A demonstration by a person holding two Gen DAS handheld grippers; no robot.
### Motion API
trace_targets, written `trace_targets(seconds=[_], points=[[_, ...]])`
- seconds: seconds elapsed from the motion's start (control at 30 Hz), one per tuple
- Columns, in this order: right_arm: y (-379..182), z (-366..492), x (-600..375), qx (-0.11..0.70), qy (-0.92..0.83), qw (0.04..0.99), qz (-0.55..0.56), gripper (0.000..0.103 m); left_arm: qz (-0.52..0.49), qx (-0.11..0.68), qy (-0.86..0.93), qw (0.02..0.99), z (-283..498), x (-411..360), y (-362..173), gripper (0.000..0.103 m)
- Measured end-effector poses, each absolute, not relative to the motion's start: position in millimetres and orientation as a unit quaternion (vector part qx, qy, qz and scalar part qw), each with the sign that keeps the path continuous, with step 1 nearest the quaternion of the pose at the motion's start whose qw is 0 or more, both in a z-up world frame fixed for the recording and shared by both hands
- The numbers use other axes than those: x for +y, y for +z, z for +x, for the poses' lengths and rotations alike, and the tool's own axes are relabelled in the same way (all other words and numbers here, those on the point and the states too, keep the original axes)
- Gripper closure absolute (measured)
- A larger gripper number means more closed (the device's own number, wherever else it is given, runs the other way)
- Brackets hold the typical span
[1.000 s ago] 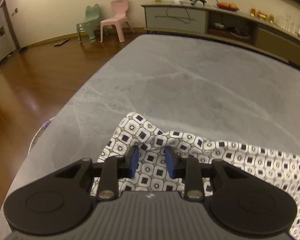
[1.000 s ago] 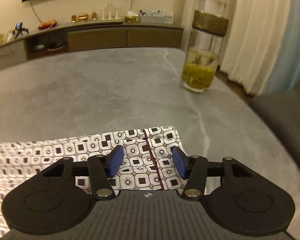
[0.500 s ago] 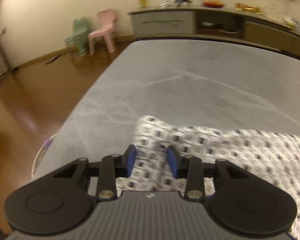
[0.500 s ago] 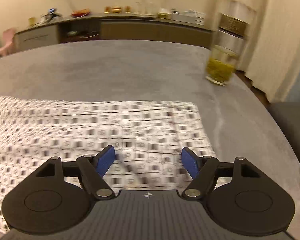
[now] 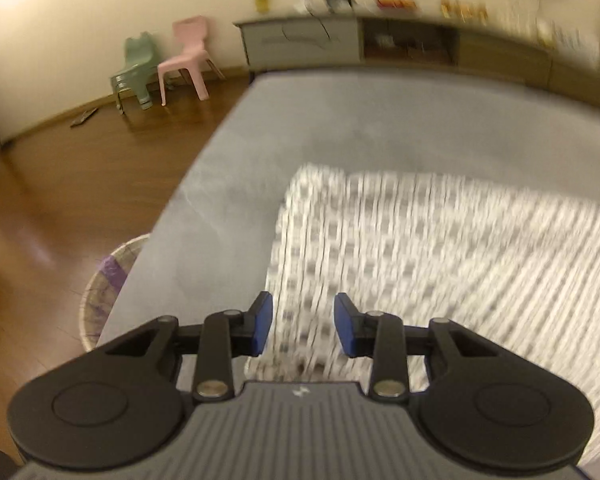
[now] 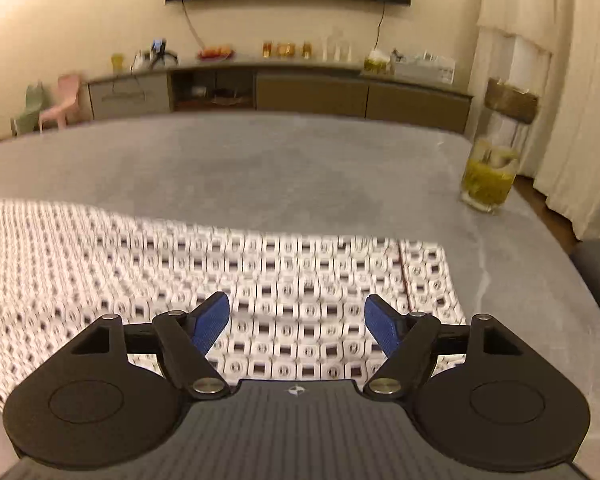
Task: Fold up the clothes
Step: 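Release the shirt and move both grippers over the folded shirt, then grasp the strip end with the right gripper while the left gripper grasps the other end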
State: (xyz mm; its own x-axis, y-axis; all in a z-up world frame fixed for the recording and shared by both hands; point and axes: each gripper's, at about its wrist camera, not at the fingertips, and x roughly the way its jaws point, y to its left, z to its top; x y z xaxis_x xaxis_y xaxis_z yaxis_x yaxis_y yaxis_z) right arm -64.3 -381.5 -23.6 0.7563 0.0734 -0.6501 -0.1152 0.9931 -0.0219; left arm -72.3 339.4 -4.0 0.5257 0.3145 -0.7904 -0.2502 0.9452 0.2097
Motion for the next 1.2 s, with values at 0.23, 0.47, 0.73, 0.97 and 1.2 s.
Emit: trace_targets(seconds=[0.23,0.47,0.73,0.97,1.2], points=[[-37,-63,-426,0.375,-0.03,0.926,-0.007,0.024,0.04,0.445,0.244,0.861,-51,353,1,0.07],[-28,-97,-483,0.329,-0.069,0.935,0.107,0.019,0.034,0.383,0.15,0.911,-29,278,39,0.068],[-29,-116,-498,0.325,-0.087,0.934,0.12,0.02,0.105,0.41,0.095,0.901,10,204,16,0.068],[-17,-173,-505,0.275,-0.012,0.917,0.289,0.021,0.076,0.373,-0.05,0.923,-8,124,25,0.066],[-45,-188,-520,0.309,-0.025,0.86,0.405,0.021,0.197,0.41,-0.14,0.88,-27,46,-43,0.065]])
